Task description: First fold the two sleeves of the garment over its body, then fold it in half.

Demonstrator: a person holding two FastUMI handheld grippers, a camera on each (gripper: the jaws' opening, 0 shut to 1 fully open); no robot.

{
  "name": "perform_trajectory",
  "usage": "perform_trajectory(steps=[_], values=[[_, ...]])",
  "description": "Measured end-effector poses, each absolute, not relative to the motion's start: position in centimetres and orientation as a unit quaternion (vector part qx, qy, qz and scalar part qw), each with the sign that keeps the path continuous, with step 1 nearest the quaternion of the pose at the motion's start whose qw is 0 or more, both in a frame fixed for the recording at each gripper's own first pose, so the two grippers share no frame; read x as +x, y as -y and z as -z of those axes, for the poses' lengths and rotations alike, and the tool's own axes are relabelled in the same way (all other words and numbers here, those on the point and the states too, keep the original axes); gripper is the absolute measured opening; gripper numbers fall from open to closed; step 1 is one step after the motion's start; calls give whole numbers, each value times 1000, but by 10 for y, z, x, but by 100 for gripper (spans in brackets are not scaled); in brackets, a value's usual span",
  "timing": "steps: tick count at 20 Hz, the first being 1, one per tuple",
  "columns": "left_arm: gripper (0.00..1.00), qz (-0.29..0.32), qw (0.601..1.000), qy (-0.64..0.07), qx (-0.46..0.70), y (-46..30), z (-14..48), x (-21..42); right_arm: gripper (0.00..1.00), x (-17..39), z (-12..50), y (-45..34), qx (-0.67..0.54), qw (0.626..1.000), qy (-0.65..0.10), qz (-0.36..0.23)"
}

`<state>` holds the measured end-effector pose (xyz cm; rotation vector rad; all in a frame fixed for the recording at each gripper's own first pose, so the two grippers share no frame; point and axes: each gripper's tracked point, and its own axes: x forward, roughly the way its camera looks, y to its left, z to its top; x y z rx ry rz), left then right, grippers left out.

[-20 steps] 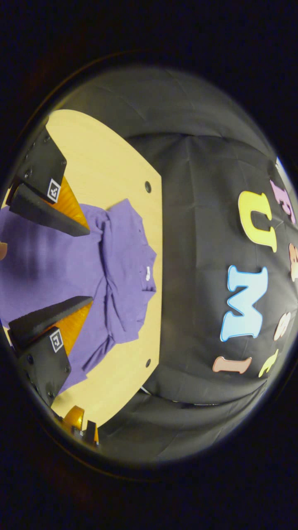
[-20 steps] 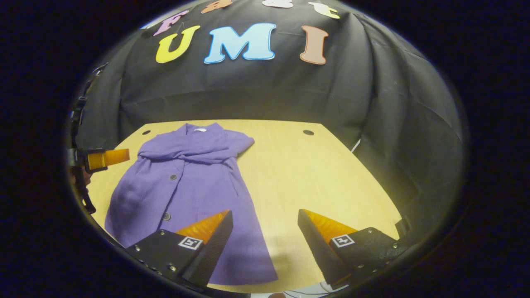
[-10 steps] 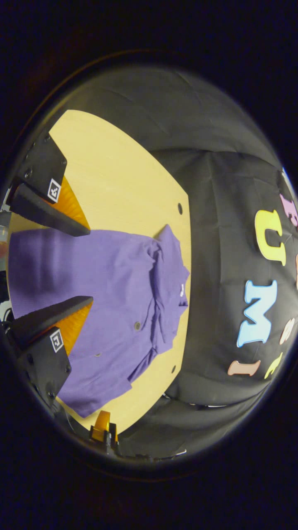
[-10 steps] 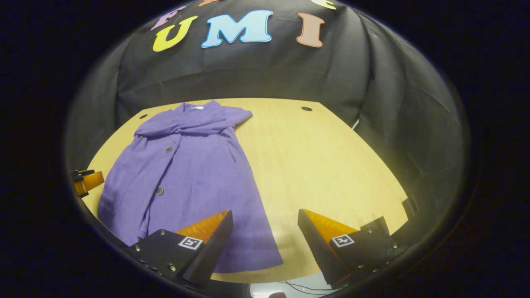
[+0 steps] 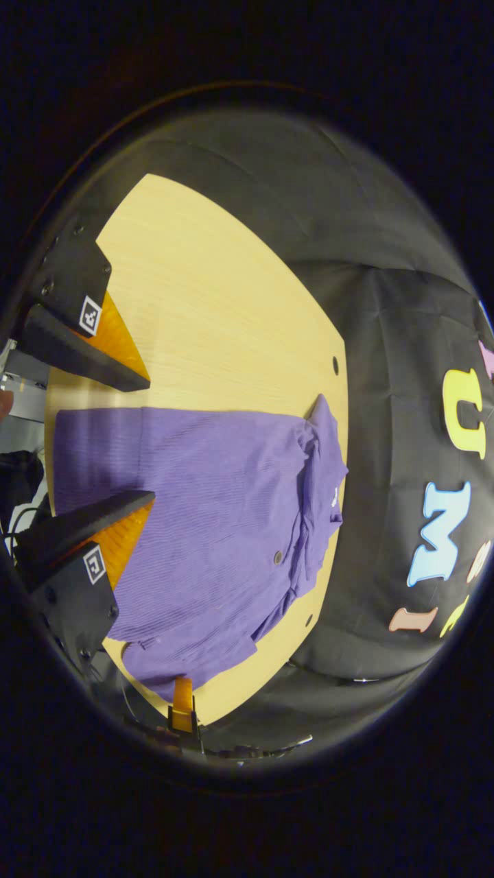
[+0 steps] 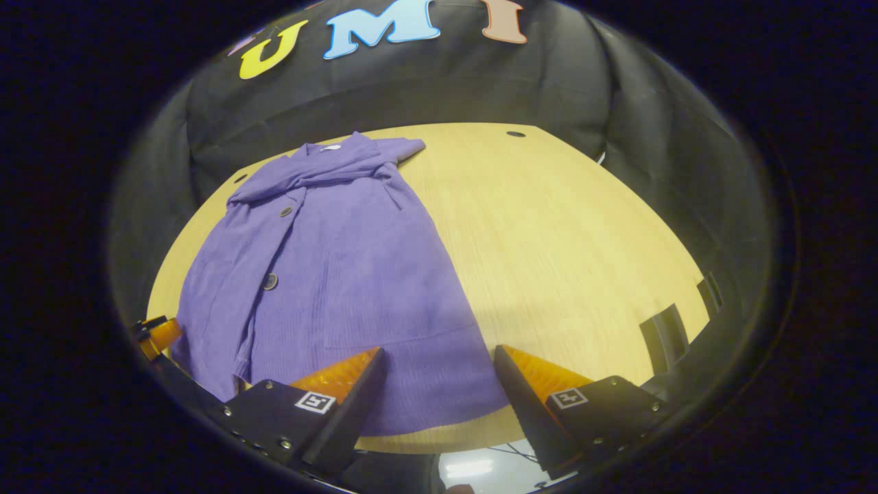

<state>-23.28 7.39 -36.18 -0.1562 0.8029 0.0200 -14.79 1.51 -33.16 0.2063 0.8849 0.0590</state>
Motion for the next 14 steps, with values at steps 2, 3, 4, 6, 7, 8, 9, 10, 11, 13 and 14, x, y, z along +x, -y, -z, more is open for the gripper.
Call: perform_trajectory(steps=[2,3,4,6,7,8,9,10,11,13,14], values=[[94,-14,912,-403,-79,-73,371,-243,99,-150,333,-18,95,898,-429,-29],[96,-9,916,-394,-70,-70,369,-240,99,-152,334,-20,91,896,-434,-32],[95,-9,916,-397,-63,-67,372,-243,100,-152,334,-21,89,899,-428,-31],[97,-2,917,-396,-41,-60,375,-244,100,-153,335,-21,89,898,-429,-29],[99,4,918,-396,-33,-56,374,-244,95,-154,335,-22,91,897,-431,-27],[100,8,919,-394,-30,-50,375,-242,100,-153,335,-24,92,898,-431,-25],[93,10,919,-394,-30,-48,376,-242,100,-154,335,-25,89,896,-434,-26],[86,10,919,-392,-33,-47,374,-241,100,-154,336,-27,88,896,-434,-29],[79,12,919,-393,-33,-44,375,-241,100,-153,334,-28,86,896,-435,-34],[65,24,919,-393,-30,-34,375,-240,88,-153,335,-31,81,893,-440,-41],[56,31,919,-394,-21,-32,376,-238,85,-153,335,-35,84,893,-440,-51]])
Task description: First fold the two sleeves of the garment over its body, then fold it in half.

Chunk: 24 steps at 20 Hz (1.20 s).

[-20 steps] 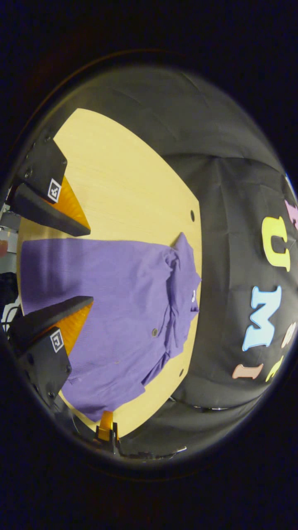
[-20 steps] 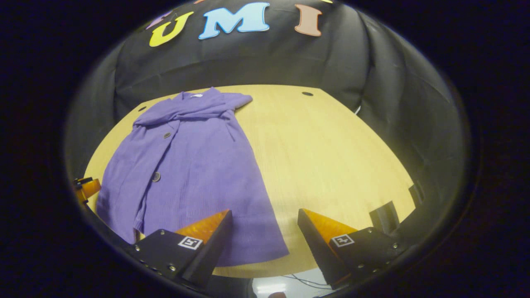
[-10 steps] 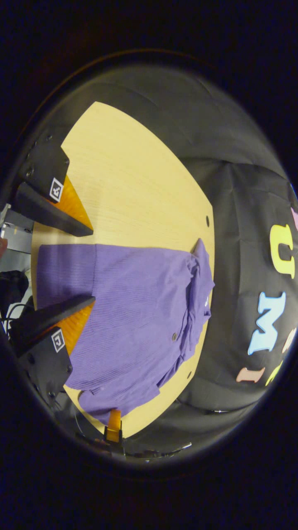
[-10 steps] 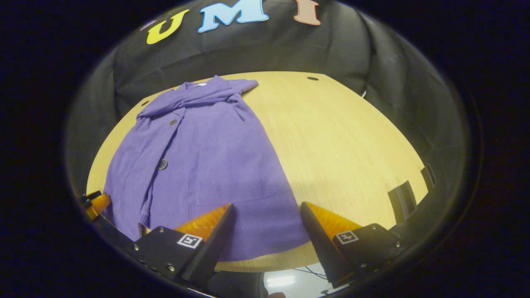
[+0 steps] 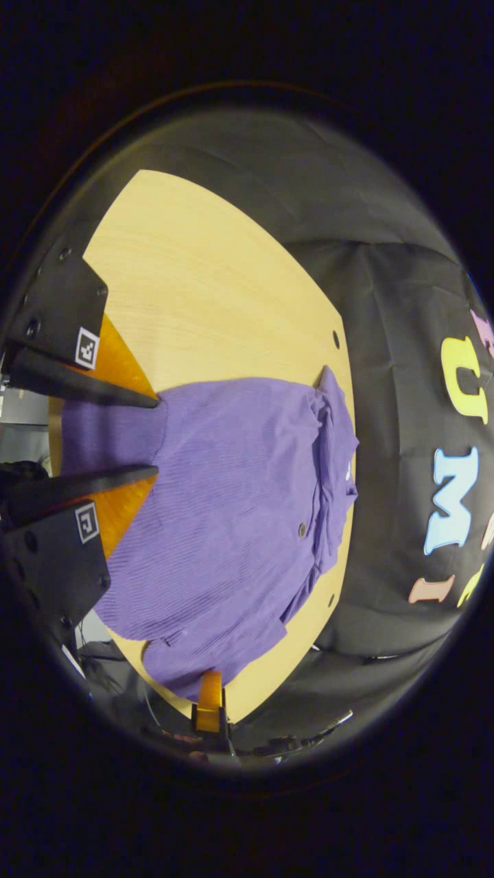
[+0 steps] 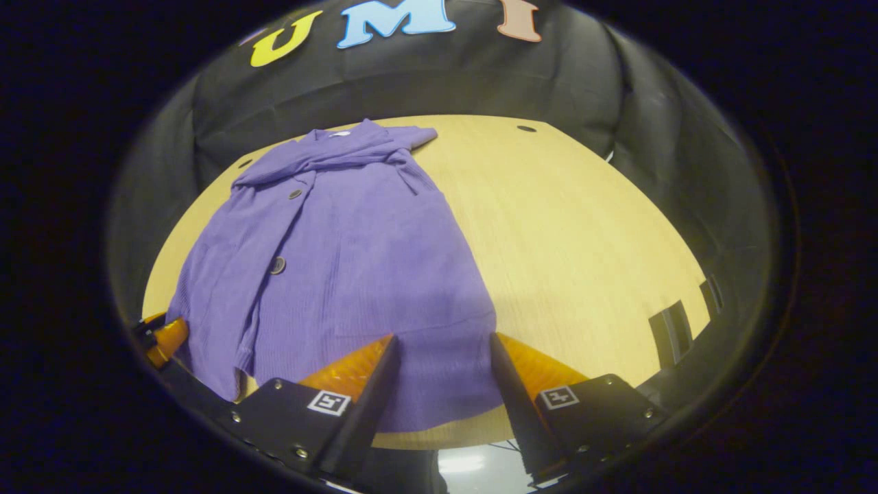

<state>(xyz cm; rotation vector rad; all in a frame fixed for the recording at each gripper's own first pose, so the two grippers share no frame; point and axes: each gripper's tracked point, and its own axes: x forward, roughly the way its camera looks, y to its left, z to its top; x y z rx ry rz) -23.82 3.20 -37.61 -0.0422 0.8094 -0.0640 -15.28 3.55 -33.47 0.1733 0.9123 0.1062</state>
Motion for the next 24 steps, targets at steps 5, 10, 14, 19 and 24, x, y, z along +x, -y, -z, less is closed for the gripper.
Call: perform_trajectory(steps=[5,10,14,19,24], values=[[19,45,918,-393,-11,-19,378,-231,10,-151,331,-46,116,890,-441,-26],[7,68,907,-413,-52,-12,369,-224,2,-146,324,-51,149,883,-445,-30],[7,74,911,-392,-107,-12,331,-203,2,-134,288,-50,205,882,-421,-59],[7,75,924,-345,-145,-10,263,-160,1,-98,233,-51,234,888,-383,-100],[7,66,936,-303,-168,-18,212,-91,1,-36,181,-57,240,900,-337,-137]])
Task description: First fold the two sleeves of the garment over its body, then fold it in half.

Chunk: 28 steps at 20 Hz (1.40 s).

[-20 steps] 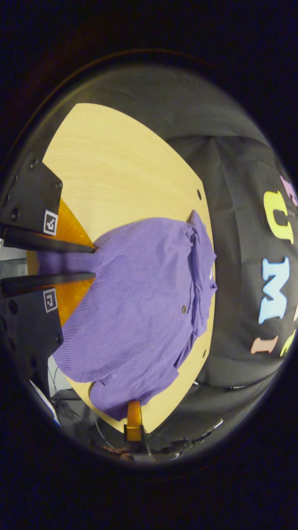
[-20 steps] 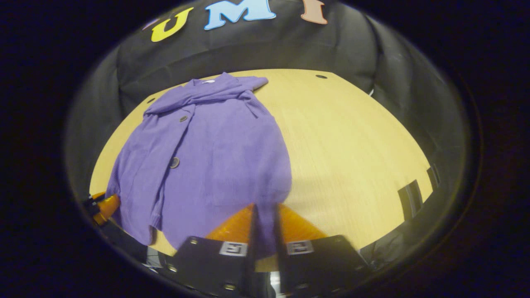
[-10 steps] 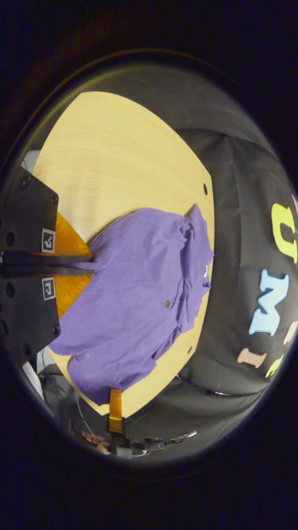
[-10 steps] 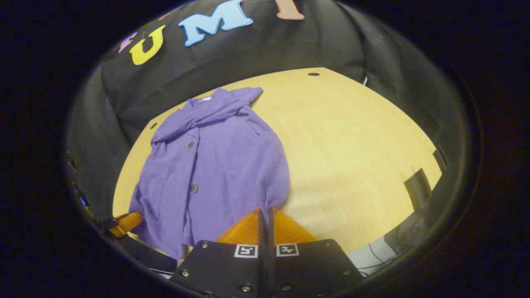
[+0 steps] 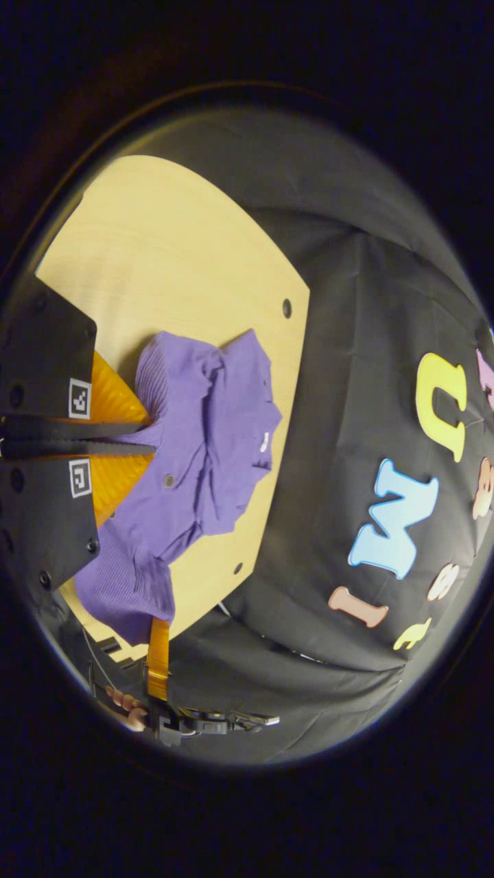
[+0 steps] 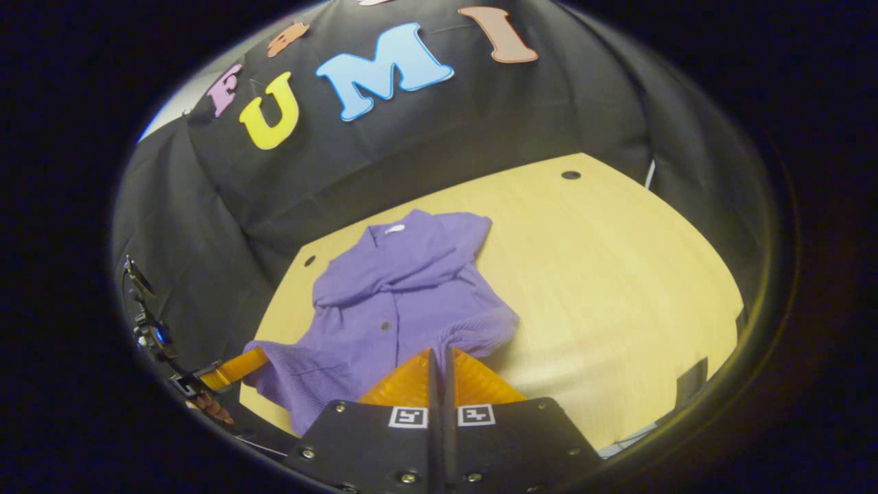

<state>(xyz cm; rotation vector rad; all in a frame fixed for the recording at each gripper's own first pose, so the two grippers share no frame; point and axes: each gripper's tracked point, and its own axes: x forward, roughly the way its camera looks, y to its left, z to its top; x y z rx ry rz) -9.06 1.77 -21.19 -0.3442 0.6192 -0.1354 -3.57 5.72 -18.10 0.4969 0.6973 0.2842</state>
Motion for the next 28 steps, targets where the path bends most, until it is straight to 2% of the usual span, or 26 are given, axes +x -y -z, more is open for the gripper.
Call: perform_trajectory(steps=[11,17,24,28], values=[[7,25,950,-250,-185,-47,168,59,1,118,126,-57,254,907,-290,-171],[7,2,955,-242,-170,-63,166,140,1,201,129,-56,261,905,-290,-172],[7,-6,956,-252,-149,-63,182,211,2,261,148,-62,269,897,-306,-173],[6,-14,963,-232,-134,-64,188,247,1,291,159,-63,271,897,-307,-164]])
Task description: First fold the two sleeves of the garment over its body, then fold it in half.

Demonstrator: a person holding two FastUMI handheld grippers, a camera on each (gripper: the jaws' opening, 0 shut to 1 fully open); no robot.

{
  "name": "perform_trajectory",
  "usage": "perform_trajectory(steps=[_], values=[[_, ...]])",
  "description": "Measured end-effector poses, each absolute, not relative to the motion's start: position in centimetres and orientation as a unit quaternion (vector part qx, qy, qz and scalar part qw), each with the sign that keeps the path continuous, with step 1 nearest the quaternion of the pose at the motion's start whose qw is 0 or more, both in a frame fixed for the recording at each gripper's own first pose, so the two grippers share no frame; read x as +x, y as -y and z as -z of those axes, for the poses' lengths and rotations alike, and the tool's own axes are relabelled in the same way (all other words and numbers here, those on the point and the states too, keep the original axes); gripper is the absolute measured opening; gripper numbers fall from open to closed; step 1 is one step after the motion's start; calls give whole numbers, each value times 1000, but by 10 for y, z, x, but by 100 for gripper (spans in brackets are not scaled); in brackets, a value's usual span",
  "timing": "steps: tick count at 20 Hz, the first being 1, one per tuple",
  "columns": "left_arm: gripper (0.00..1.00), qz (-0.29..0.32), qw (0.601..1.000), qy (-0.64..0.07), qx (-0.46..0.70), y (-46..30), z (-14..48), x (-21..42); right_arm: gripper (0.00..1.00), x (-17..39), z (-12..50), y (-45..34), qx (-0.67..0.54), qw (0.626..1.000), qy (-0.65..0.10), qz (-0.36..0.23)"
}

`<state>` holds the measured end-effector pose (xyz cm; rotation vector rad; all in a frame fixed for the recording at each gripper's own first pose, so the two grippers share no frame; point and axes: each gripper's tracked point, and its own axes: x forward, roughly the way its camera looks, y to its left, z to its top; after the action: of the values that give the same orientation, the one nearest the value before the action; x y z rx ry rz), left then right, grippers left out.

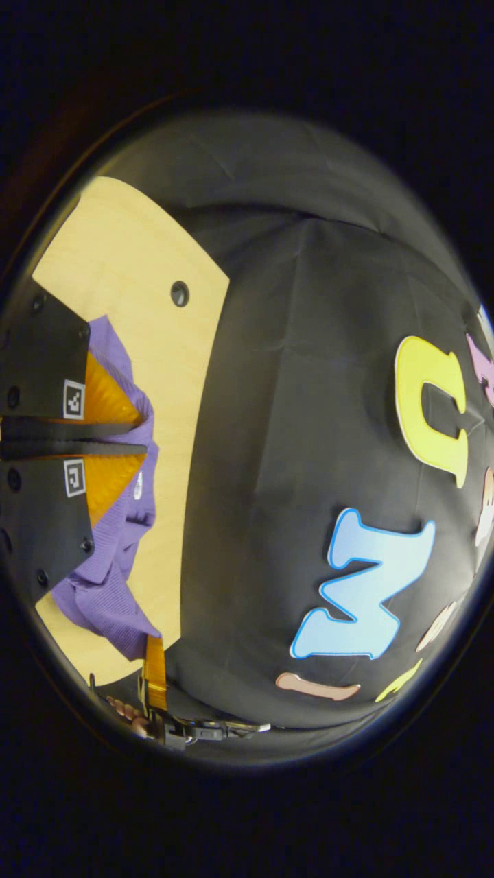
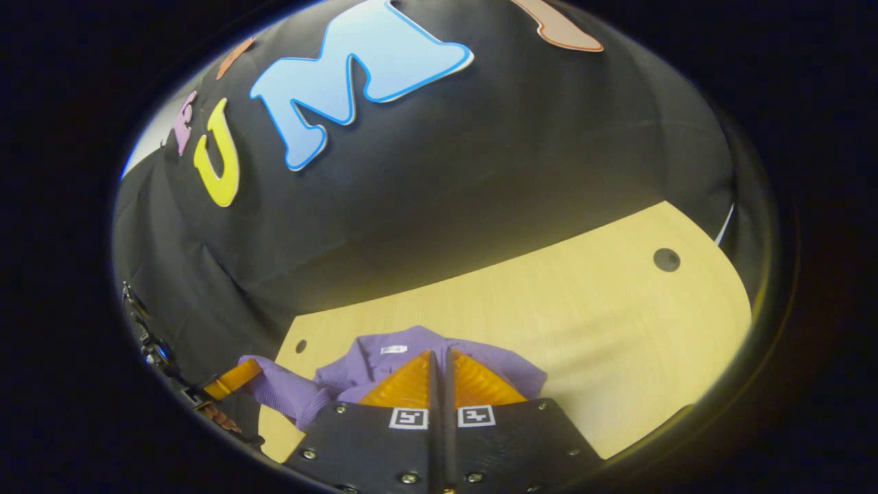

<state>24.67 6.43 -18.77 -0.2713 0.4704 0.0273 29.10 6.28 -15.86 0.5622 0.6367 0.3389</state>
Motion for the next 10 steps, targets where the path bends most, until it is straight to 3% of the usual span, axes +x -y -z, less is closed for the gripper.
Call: perform_trajectory(steps=[10], values=[[6,-44,965,-243,-82,-72,249,310,2,350,206,-78,211,918,-307,-136]])
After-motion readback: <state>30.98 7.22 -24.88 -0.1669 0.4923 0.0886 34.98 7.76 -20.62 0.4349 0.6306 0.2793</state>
